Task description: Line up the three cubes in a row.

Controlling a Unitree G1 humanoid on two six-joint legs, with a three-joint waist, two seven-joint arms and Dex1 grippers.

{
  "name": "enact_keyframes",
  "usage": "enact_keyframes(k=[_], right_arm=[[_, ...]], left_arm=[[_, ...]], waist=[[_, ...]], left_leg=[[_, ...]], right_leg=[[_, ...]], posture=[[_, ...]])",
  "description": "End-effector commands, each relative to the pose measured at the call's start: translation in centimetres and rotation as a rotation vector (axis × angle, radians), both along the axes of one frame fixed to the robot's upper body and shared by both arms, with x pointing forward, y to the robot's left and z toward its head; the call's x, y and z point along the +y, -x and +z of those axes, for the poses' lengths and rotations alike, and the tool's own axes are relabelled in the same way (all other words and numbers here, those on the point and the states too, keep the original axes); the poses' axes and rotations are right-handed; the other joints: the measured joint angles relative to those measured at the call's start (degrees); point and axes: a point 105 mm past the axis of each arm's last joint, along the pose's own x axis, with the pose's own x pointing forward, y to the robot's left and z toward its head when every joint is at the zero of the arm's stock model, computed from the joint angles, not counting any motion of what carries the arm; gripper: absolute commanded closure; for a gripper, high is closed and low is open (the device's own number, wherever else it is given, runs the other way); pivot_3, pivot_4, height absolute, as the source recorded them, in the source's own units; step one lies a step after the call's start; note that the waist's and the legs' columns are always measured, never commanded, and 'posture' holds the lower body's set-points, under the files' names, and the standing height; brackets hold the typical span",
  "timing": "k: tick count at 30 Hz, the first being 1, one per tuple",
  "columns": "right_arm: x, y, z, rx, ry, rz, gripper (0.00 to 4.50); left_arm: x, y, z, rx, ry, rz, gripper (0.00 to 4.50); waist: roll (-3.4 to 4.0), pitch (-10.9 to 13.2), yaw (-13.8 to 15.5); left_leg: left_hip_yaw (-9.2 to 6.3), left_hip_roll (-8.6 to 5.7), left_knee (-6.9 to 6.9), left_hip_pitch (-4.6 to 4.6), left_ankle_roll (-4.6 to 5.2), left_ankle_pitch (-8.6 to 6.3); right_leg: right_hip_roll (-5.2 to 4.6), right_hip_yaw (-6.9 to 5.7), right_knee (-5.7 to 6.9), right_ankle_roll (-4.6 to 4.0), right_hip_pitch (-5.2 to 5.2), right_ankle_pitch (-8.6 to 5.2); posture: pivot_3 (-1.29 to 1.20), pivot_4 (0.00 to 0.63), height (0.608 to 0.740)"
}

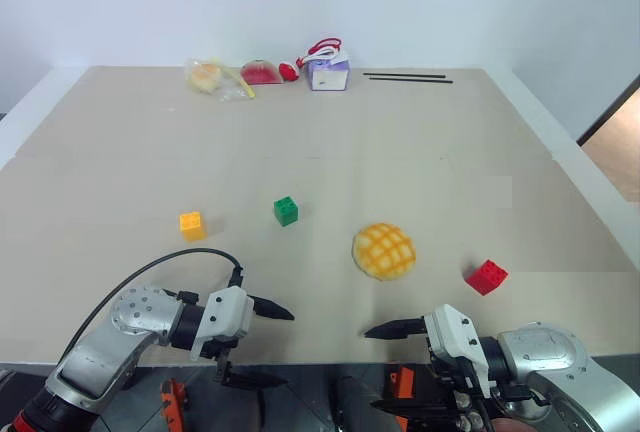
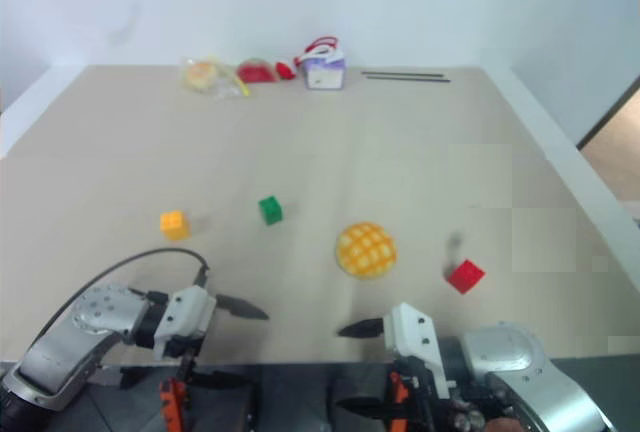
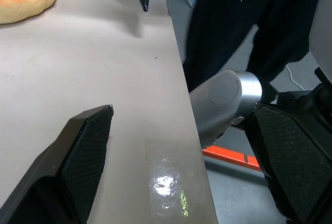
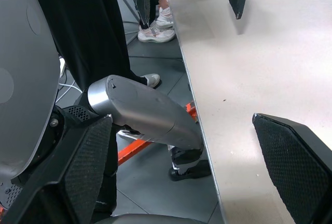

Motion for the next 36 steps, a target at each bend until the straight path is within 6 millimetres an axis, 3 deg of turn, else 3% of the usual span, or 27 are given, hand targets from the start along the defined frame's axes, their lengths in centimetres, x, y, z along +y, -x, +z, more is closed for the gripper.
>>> enact_keyframes(k=[1,14,20,24,29,31,36], right_arm=[[0.2,0.4,0.7,-0.03,-0.008,0.035,0.0],[0.2,0.3,0.7,-0.034,-0.007,0.022,0.0],[0.6,-0.3,1.8,-0.047,-0.072,-0.017,0.0],[0.3,-3.7,5.1,-0.129,-0.17,-0.152,0.0],[-1.4,-9.0,7.6,-0.202,-0.15,-0.396,0.0],[-1.9,-10.4,7.8,-0.21,-0.13,-0.474,0.0],[-3.7,-12.9,5.6,-0.146,0.021,-0.632,0.0]], left_arm=[[0.1,0.1,0.2,-0.04,0.002,-0.015,0.02],[0.1,0.1,0.1,-0.058,0.012,-0.029,0.02],[-0.4,-1.0,1.2,-0.074,0.079,0.032,0.02],[-1.1,-2.9,3.8,-0.083,0.204,0.179,0.02],[-2.2,-4.7,6.1,-0.099,0.317,0.325,0.02],[-2.4,-5.0,6.4,-0.103,0.338,0.361,0.02],[-3.3,-5.4,6.6,-0.12,0.364,0.392,0.02]], waist=[[0.0,0.0,0.0],[0.0,0.0,0.0],[-0.01,0.0,0.0],[0.0,0.0,-0.1],[-0.08,0.0,0.0],[-0.08,0.0,0.0],[-0.08,0.0,0.0]], left_leg=[[0.0,0.0,0.0,0.0,0.0,0.0],[0.01,-0.01,0.01,0.0,0.0,0.0],[0.01,-0.01,0.02,0.0,0.0,0.0],[0.02,0.01,0.13,0.0,0.0,0.0],[0.0,-0.01,0.28,0.02,0.07,0.05],[0.0,-0.03,0.26,0.01,0.07,0.05],[-0.03,-0.05,0.11,-0.03,0.07,0.05]], right_leg=[[0.0,0.0,0.0,0.0,0.0,0.0],[-0.01,0.01,0.0,-0.02,0.01,0.01],[-0.01,0.01,0.0,-0.01,0.01,0.01],[0.01,0.02,0.04,-0.03,0.0,0.12],[0.02,0.01,0.04,0.01,0.12,0.19],[0.01,0.03,0.04,0.01,0.11,0.2],[0.05,0.05,0.04,0.02,0.08,0.15]], posture=[[0.0,0.15,0.74],[0.0,0.15,0.74],[0.0,0.15,0.74],[0.0,0.15,0.74],[0.0,0.15,0.74],[0.0,0.15,0.74],[0.0,0.15,0.74]])
